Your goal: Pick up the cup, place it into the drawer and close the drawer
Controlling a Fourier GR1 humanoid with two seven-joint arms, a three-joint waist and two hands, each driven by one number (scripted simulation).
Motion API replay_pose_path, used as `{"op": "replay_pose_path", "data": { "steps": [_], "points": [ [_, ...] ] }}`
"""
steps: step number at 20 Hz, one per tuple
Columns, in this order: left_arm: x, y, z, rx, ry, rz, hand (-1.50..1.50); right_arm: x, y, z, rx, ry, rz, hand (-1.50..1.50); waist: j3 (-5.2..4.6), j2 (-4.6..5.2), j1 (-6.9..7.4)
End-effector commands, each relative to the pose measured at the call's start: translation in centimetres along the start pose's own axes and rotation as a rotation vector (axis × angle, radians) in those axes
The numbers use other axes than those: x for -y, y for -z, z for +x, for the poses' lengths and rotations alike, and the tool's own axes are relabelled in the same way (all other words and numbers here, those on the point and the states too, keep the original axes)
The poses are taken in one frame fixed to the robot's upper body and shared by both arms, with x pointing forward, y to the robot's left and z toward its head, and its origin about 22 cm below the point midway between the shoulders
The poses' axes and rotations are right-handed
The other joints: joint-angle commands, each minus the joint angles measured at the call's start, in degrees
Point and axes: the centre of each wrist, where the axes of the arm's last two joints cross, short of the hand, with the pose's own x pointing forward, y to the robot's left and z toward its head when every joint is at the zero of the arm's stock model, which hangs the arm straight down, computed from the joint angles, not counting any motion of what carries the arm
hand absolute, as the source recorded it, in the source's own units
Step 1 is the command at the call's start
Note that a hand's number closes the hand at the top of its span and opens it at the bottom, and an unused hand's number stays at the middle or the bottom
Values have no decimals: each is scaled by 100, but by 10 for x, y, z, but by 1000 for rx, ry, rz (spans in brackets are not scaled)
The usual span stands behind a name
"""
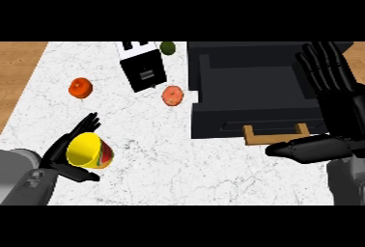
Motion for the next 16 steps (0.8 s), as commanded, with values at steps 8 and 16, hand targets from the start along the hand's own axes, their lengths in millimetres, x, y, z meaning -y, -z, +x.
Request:
{"op": "replay_pose_path", "data": {
  "steps": [8,16],
  "points": [
    [14,18,-3,150,-138,-135,-150,6,-9,-8,-15,6,-6,-150,-8,11,-36],
    [42,20,-19,137,-293,-229,150,11,1,7,6,-14,-1,-150,-22,23,-33]
  ]
}}
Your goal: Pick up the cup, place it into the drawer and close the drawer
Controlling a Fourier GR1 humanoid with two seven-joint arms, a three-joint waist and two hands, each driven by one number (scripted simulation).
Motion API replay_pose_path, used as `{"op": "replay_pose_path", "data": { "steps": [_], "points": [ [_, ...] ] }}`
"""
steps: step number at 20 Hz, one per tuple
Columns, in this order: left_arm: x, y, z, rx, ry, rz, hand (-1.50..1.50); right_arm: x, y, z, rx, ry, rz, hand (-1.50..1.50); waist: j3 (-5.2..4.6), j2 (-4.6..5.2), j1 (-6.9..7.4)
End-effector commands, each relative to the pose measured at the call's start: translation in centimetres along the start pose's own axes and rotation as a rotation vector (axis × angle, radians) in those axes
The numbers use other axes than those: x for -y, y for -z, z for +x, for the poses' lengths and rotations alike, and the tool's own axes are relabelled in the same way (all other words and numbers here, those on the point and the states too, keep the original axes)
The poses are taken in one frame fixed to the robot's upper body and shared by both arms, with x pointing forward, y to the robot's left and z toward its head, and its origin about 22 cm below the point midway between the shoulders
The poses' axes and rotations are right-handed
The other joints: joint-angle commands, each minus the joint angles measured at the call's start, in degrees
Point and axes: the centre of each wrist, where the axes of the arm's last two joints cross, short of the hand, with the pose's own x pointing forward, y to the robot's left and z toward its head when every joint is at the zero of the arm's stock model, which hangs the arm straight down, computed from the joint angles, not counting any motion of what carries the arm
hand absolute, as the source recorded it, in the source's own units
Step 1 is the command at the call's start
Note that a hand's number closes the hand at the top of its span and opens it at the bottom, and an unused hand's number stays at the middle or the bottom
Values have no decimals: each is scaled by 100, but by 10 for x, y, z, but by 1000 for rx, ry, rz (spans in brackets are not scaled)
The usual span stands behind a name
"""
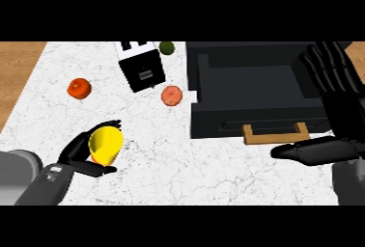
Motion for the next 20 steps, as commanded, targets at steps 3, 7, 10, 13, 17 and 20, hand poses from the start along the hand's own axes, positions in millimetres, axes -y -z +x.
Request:
{"op": "replay_pose_path", "data": {
  "steps": [3,7,10,13,17,20],
  "points": [
    [17,12,-3,279,-113,-87,150,-4,-5,0,-15,-27,-11,-150,-22,-17,27],
    [15,13,0,362,83,29,150,14,2,13,-10,-36,-12,-150,-13,-17,54],
    [13,20,3,439,48,164,150,13,-1,0,-19,-13,2,-150,-12,3,61],
    [39,21,-14,422,69,491,150,17,-1,2,-22,-9,-30,-150,0,-42,175],
    [49,24,-19,527,36,681,150,6,-5,-2,-15,-12,-27,-150,0,-44,172],
    [47,61,7,578,-21,572,150,13,-14,8,-28,-3,-27,-150,14,-83,149]
  ]
}}
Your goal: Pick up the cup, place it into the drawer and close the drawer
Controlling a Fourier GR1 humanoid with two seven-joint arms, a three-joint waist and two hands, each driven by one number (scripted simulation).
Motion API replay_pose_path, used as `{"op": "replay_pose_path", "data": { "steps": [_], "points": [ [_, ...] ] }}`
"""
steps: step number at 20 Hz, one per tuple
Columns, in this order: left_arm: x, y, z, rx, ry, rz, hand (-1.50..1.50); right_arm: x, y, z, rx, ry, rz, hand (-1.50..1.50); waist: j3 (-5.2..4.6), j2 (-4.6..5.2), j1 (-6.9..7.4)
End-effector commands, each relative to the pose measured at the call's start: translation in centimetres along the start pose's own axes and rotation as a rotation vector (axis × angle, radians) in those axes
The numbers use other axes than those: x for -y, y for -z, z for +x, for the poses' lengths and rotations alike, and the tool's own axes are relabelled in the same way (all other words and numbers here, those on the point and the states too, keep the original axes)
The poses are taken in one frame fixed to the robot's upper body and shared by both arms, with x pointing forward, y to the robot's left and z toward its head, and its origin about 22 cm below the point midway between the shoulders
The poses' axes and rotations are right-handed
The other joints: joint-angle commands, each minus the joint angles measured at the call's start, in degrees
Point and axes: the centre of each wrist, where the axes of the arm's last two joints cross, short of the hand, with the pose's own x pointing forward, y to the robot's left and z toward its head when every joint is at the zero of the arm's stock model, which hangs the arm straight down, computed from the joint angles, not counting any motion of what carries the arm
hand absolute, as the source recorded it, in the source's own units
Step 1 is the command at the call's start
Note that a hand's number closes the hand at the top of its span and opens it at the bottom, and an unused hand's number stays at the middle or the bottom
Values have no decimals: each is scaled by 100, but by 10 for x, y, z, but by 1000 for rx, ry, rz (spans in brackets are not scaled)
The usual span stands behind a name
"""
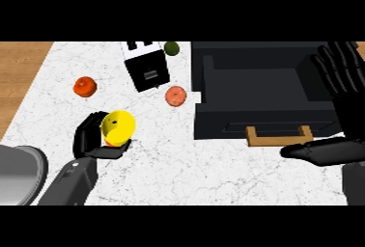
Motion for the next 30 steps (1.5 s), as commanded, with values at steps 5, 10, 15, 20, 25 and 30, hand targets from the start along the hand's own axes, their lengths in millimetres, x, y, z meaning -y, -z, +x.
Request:
{"op": "replay_pose_path", "data": {
  "steps": [5,10,15,20,25,30],
  "points": [
    [54,62,24,156,-70,-153,150,-1,-13,11,-24,-39,9,-150,22,-81,87],
    [107,106,62,194,-98,-216,150,5,-7,4,-37,-29,-15,-150,25,-93,158],
    [154,143,113,188,-114,-287,150,2,-18,-8,-30,-50,-12,-150,25,-97,160],
    [206,177,166,198,-55,-311,150,7,-15,-9,-13,-15,-47,-150,23,-74,60],
    [249,190,195,160,2,-319,150,4,2,-12,-26,-42,-32,-150,21,-50,39],
    [277,213,200,35,96,-273,150,9,2,-21,3,-22,-15,-150,27,24,-191]
  ]
}}
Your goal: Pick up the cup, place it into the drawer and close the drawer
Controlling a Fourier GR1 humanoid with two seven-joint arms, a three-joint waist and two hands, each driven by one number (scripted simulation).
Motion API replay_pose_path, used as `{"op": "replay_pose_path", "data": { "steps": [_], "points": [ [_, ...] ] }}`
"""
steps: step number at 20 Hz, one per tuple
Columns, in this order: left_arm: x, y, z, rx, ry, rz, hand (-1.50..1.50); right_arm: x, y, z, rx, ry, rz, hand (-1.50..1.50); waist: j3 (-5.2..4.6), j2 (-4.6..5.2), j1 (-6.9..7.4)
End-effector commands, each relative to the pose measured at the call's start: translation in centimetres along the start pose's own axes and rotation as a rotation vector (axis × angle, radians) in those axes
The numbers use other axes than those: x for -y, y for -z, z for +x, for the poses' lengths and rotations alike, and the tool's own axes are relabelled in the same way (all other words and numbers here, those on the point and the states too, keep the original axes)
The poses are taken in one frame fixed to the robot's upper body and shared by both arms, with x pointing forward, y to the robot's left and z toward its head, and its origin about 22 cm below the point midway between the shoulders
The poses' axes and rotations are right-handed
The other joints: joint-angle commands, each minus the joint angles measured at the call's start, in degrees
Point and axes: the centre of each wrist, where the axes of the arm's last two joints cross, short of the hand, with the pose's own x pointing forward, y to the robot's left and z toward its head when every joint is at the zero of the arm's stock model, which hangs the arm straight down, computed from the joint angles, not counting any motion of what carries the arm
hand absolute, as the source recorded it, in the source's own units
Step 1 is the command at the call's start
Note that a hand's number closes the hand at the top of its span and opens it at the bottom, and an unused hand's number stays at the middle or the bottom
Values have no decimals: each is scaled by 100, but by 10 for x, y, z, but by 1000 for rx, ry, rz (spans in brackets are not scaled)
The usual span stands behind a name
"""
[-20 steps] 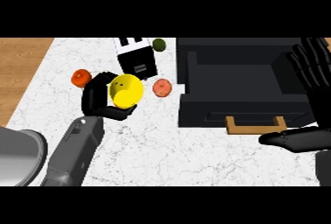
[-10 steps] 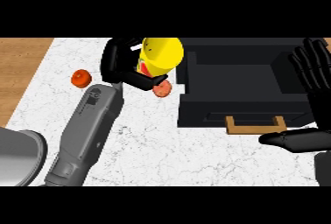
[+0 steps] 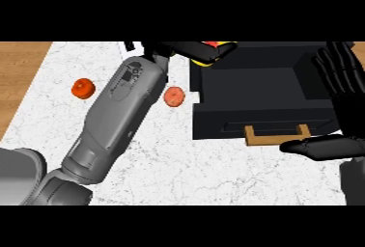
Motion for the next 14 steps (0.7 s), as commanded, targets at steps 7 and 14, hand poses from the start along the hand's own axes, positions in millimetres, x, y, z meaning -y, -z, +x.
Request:
{"op": "replay_pose_path", "data": {
  "steps": [7,14],
  "points": [
    [31,18,-6,-198,177,13,150,-2,15,4,35,19,29,-150,7,100,-346],
    [22,-6,-43,-367,259,-139,150,-7,18,14,70,18,85,-150,12,180,-730]
  ]
}}
